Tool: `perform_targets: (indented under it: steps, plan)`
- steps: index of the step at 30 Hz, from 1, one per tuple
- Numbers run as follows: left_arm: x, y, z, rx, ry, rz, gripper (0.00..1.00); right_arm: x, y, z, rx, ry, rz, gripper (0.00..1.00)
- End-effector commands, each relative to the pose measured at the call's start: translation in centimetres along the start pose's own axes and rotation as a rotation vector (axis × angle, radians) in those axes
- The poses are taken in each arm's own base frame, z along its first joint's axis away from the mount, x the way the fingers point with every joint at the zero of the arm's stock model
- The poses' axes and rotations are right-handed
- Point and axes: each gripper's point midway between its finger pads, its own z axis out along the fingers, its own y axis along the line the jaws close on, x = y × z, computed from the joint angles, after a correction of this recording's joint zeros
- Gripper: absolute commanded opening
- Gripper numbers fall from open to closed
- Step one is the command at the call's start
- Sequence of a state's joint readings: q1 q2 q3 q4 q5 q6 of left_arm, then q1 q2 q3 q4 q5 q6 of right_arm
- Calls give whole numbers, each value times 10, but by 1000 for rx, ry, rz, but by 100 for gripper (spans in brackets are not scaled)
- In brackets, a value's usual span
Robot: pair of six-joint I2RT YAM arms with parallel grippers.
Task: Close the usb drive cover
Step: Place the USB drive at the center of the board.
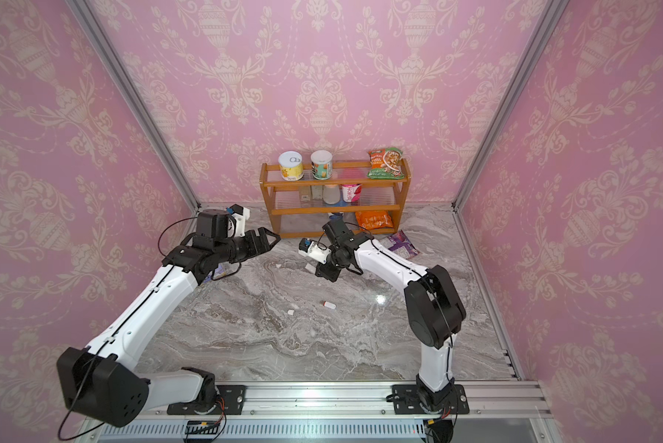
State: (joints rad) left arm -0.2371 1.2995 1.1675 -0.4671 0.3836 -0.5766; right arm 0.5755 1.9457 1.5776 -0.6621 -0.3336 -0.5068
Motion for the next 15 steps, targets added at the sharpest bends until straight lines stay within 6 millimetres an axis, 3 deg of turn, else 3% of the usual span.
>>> perform_targets:
  steps: [1,8,15]
  plan:
    - [13,22,-1,-76,18,-7,89,26,0,10,-59,179,15,0]
    - [24,34,5,-105,59,-3,90,29,-24,26,-60,340,-30,0]
    - [28,41,10,-111,70,-17,90,33,-22,37,-135,414,-14,0]
